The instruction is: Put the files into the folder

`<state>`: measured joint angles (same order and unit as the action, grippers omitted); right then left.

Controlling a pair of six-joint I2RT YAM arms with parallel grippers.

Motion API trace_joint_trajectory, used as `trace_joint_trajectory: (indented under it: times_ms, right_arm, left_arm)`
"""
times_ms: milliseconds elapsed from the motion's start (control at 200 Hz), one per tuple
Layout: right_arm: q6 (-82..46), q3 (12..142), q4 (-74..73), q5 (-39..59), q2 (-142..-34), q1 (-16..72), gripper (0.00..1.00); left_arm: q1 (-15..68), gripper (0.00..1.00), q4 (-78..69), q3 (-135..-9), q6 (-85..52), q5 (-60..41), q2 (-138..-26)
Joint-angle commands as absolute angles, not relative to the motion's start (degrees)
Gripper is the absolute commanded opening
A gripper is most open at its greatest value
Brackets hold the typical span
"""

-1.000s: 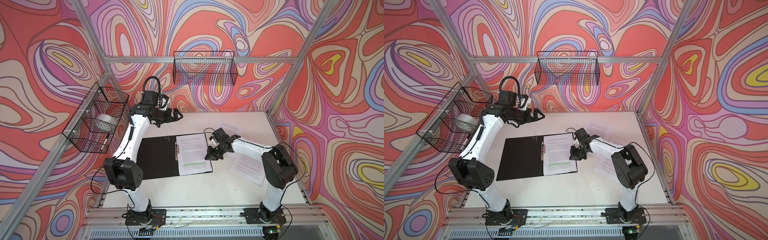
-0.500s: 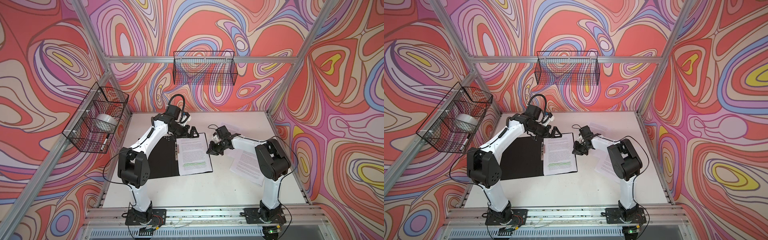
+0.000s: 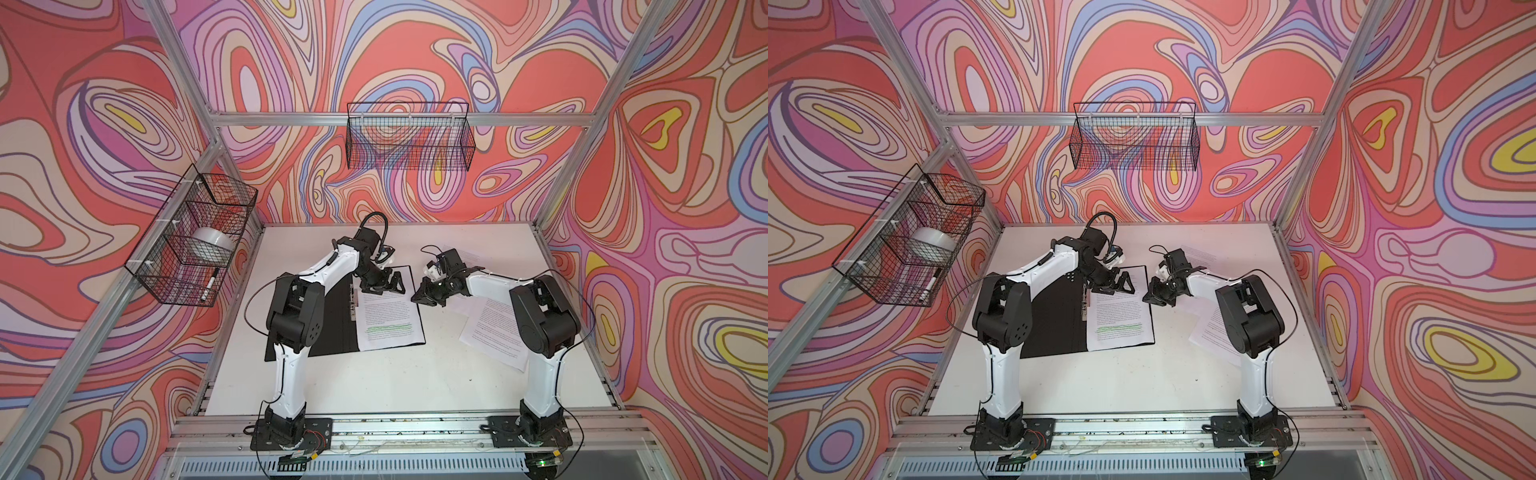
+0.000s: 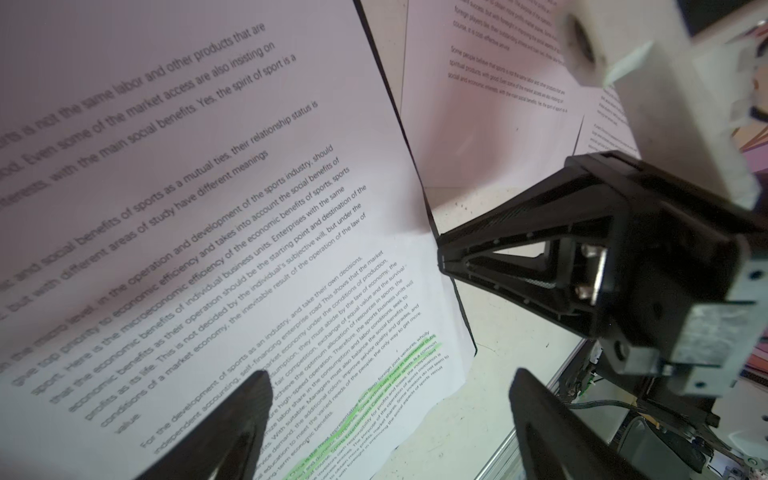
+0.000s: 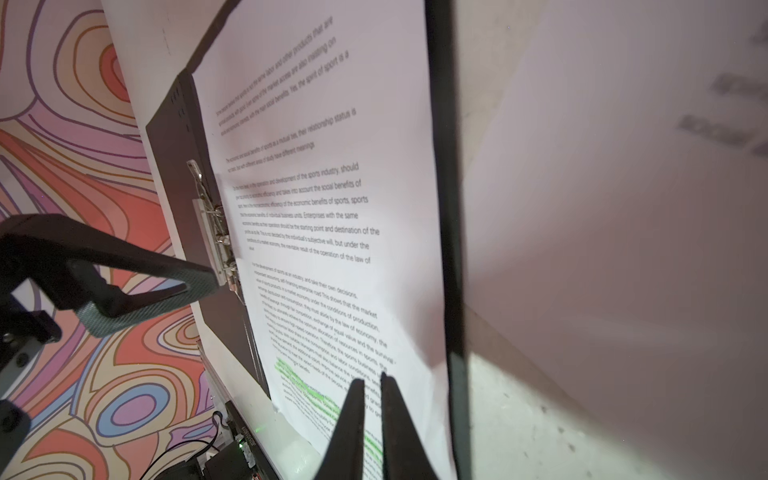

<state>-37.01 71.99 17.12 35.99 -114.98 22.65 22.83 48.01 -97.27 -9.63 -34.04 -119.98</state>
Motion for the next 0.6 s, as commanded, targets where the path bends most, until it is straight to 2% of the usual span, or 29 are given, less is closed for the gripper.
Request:
trace_joint_trajectory:
  times_ms: [0, 596]
  right_arm:
    - [-36.9, 71.2, 16.5, 37.1, -117.1, 22.1, 0.1]
    - [-37.0, 69.9, 15.1, 38.8, -119.9, 21.1, 0.1]
  left_arm:
    - [22.9, 0.9, 49.7, -99.4, -9.1, -33.4, -121.4]
    - [23.5, 0.9, 51.3, -101.1, -10.1, -27.7, -124.7]
